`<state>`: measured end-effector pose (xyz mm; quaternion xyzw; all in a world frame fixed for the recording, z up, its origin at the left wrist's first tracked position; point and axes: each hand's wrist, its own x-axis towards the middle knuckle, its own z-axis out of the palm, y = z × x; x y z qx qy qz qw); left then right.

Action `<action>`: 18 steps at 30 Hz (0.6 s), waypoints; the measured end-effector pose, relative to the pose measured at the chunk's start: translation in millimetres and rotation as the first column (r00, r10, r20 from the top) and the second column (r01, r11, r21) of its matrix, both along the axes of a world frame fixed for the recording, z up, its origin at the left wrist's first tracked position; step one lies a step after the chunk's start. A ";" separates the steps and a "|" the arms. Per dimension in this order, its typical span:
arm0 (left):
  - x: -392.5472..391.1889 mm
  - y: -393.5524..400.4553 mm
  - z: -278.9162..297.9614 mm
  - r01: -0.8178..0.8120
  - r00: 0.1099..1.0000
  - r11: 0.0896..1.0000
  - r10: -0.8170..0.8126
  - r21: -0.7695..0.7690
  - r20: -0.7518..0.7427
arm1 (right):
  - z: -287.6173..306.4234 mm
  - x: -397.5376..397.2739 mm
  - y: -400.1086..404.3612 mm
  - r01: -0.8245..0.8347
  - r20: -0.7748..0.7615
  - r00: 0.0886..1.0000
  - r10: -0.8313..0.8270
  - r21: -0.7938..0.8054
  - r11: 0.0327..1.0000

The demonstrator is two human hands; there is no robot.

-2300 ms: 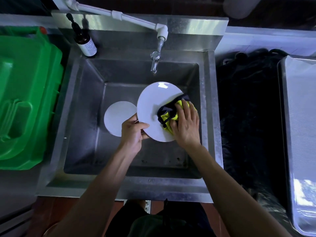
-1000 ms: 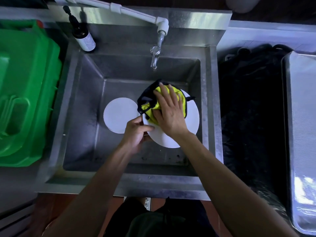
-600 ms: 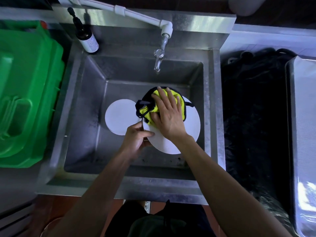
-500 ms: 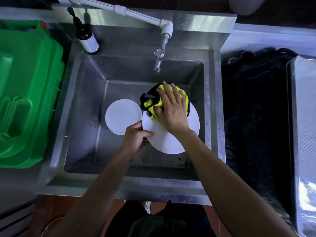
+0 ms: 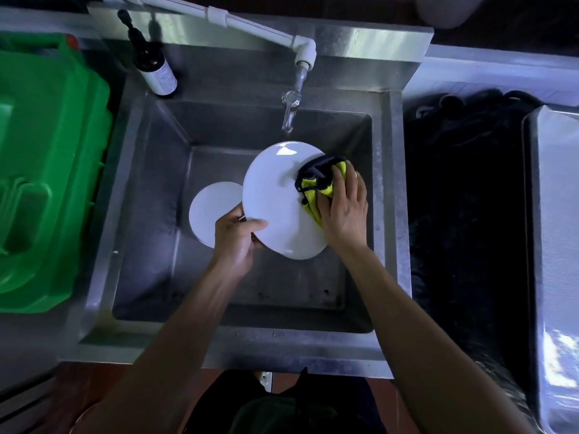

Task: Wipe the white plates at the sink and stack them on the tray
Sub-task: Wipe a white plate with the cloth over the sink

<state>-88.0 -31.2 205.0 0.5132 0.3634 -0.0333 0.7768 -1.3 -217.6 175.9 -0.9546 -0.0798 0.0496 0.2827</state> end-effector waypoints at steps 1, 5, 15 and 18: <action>1.3 -1.0 1.0 -0.017 1.000 1.000 0.017 -0.003 -0.005 | -2.4 -6.5 0.3 0.019 -0.010 1.000 -0.019 0.008 1.000; 4.9 -8.7 0.4 -0.081 0.996 0.995 0.080 -0.053 -0.025 | -9.7 -35.5 9.8 0.058 -0.024 0.998 -0.059 -0.021 0.998; 9.6 -20.3 0.1 -0.178 0.984 0.976 0.176 -0.129 -0.026 | -14.6 -92.7 52.5 0.107 -0.033 0.994 -0.105 0.062 0.992; 6.5 -16.8 -3.5 -0.177 0.984 0.974 0.174 -0.144 -0.031 | -16.6 -96.8 51.4 0.156 -0.026 0.988 -0.154 0.151 0.976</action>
